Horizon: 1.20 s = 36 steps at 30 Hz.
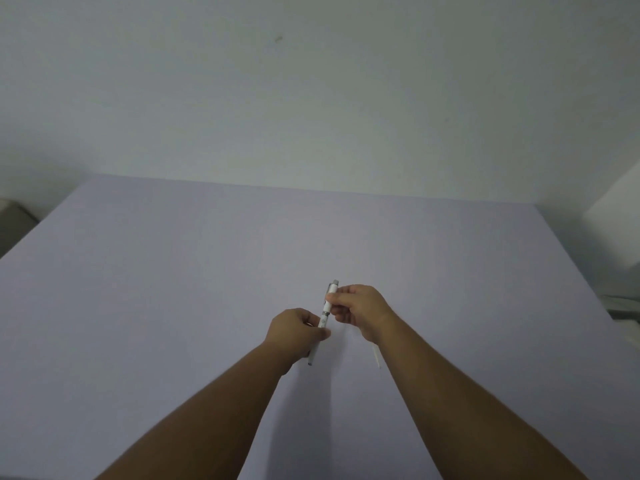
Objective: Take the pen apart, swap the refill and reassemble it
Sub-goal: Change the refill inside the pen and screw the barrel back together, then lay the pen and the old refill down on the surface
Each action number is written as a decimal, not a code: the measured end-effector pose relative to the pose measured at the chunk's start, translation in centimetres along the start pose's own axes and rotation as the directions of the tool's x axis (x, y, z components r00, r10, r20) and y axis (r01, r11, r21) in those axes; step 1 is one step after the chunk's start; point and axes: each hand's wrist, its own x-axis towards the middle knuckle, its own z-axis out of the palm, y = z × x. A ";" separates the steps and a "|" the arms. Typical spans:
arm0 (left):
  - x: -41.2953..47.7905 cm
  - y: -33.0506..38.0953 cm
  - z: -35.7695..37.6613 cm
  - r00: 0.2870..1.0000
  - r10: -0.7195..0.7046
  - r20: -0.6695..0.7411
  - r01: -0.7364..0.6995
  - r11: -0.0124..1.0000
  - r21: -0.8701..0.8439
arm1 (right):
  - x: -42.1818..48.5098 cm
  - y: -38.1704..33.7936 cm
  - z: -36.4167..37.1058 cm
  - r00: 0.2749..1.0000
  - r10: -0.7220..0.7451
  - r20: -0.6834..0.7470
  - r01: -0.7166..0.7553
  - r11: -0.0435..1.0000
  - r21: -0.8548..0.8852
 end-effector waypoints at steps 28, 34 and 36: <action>4.6 -3.2 2.9 0.990 -0.109 -0.089 0.109 0.994 -0.006 | 0.7 5.9 -5.6 0.937 -0.052 -0.346 -0.233 0.645 -0.728; 5.3 -4.0 4.3 0.985 -0.106 -0.134 0.114 0.992 0.053 | 1.1 7.0 -4.4 0.930 -0.071 -0.361 -0.236 0.637 -0.734; 5.5 -4.1 4.7 0.984 -0.102 -0.144 0.111 0.992 0.058 | 1.4 7.1 -3.8 0.933 -0.069 -0.352 -0.225 0.651 -0.725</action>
